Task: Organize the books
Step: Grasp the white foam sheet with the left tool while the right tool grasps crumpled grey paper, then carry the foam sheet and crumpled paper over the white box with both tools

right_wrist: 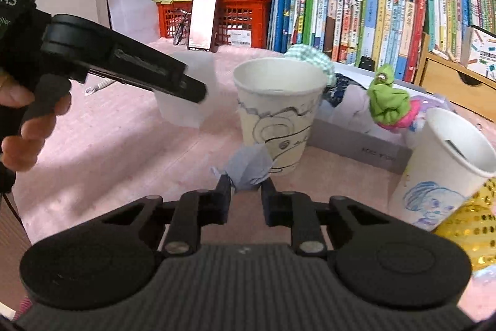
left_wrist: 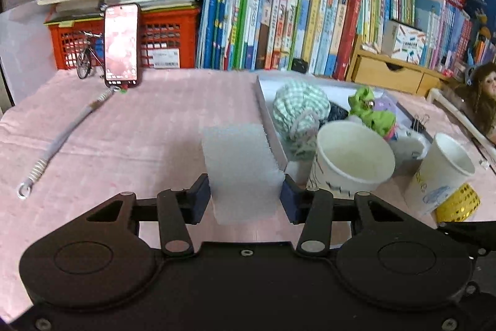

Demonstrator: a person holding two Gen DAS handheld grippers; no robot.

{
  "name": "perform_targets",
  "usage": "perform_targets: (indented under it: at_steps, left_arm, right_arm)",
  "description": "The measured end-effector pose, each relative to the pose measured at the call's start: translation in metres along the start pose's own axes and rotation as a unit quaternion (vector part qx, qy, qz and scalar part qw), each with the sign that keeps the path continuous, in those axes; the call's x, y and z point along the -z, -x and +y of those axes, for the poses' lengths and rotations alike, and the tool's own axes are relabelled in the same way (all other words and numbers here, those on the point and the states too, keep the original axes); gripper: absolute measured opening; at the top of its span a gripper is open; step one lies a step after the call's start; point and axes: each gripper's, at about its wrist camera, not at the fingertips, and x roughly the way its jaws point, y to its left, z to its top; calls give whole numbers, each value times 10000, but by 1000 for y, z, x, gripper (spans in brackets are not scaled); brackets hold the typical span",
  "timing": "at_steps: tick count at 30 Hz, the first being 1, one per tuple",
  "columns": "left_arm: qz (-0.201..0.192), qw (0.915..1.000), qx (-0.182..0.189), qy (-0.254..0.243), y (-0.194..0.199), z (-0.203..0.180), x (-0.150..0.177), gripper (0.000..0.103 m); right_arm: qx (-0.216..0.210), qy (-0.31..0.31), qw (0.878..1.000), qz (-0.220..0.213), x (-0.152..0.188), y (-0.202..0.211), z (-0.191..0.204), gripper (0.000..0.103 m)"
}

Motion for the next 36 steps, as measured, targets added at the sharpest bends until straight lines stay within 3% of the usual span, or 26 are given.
perform_targets:
  at_steps: [9, 15, 20, 26, 36]
  left_arm:
    - [-214, 9997, 147, 31, 12, -7, -34, 45]
    - [-284, 9991, 284, -147, 7, -33, -74, 45]
    - [7, 9987, 454, -229, -17, -61, -109, 45]
    - [444, 9981, 346, -261, -67, -95, -145, 45]
    - [1007, 9942, 356, -99, -143, -133, -170, 45]
  right_arm:
    - [218, -44, 9985, -508, -23, 50, -20, 25]
    - [573, -246, 9958, -664, -59, 62, -60, 25]
    - [807, -653, 9939, -378, -89, 47, -110, 25]
    - [904, -1146, 9891, 197, -114, 10, -164, 25]
    - [1071, -1782, 9743, 868, -104, -32, -217, 25]
